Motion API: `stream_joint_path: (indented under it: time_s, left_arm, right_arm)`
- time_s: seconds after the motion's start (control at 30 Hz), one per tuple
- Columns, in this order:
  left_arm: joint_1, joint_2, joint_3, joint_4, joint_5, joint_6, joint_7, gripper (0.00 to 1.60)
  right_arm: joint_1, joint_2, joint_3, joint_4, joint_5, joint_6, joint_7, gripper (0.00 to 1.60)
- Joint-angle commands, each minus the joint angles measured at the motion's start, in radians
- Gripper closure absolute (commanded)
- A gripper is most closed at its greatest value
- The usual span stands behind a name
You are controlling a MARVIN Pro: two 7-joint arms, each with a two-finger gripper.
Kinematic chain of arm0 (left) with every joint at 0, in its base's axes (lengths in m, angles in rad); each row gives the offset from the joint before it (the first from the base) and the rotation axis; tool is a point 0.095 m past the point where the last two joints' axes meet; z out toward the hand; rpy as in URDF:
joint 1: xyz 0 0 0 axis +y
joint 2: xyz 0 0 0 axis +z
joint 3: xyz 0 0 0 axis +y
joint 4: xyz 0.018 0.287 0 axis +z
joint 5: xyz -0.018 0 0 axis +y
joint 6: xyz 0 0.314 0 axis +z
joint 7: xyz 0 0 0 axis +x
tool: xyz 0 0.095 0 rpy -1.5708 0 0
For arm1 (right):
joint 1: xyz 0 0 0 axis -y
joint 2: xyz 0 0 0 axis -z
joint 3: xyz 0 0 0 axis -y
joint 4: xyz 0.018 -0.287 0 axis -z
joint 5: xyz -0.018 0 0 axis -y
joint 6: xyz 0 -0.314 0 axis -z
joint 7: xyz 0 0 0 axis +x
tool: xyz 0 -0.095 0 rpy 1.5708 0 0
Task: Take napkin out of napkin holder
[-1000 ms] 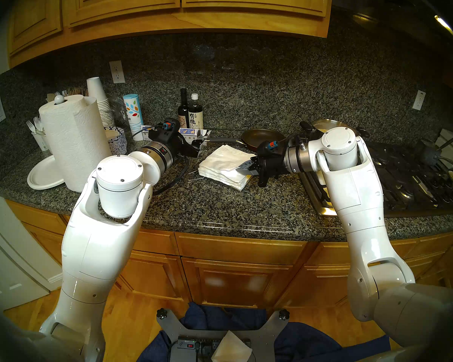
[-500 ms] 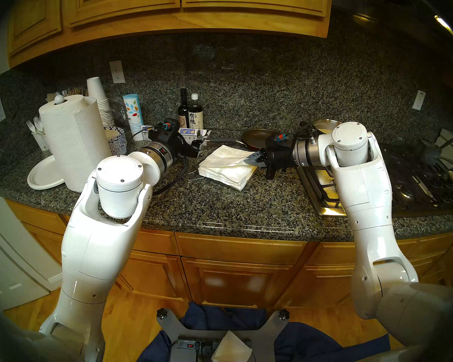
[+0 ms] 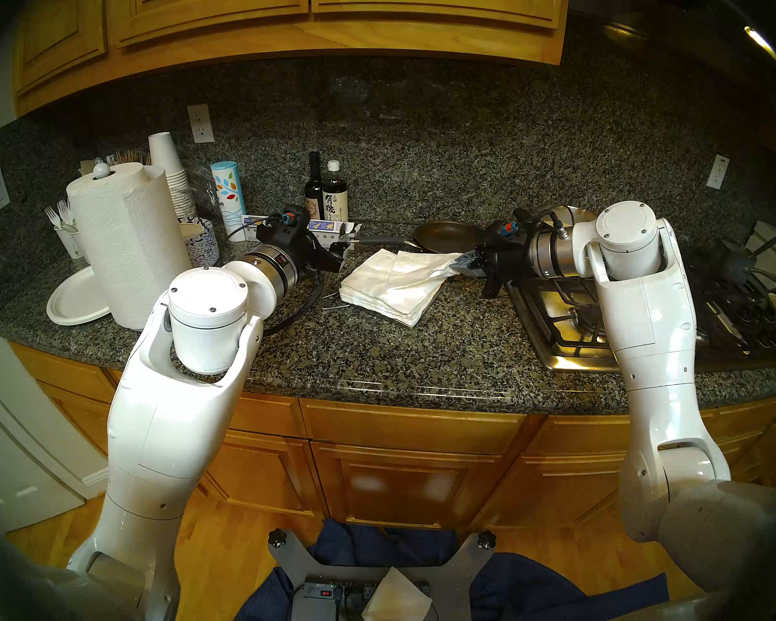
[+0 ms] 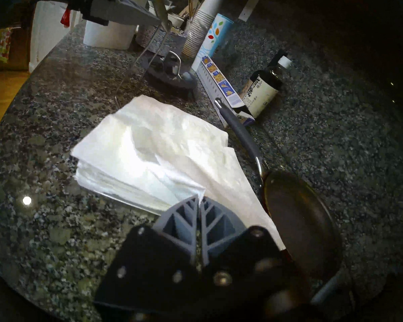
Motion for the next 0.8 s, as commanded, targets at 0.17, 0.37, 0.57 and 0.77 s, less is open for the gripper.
stream_joint_path:
  time_s: [0.17,0.37,0.57,0.77]
  left_arm:
    - [-0.056,-0.005,0.005,0.003,-0.003,-0.020,-0.009,0.00]
    - [-0.065,-0.009,0.013,0.019,-0.003,-0.024,-0.015,0.00]
    - [-0.070,-0.014,0.017,0.031,-0.001,-0.030,-0.022,0.00]
    - [-0.082,-0.020,0.027,0.045,0.002,-0.034,-0.030,0.00]
  right_arm:
    - [-0.027,0.069,0.068,-0.101,-0.015,0.037,0.025,1.60]
    - [-0.082,0.101,0.110,-0.163,-0.026,0.074,0.064,1.60]
    - [-0.165,0.118,0.171,-0.206,-0.037,0.104,0.084,1.60]
    - [-0.223,0.114,0.222,-0.223,-0.047,0.107,0.083,1.60]
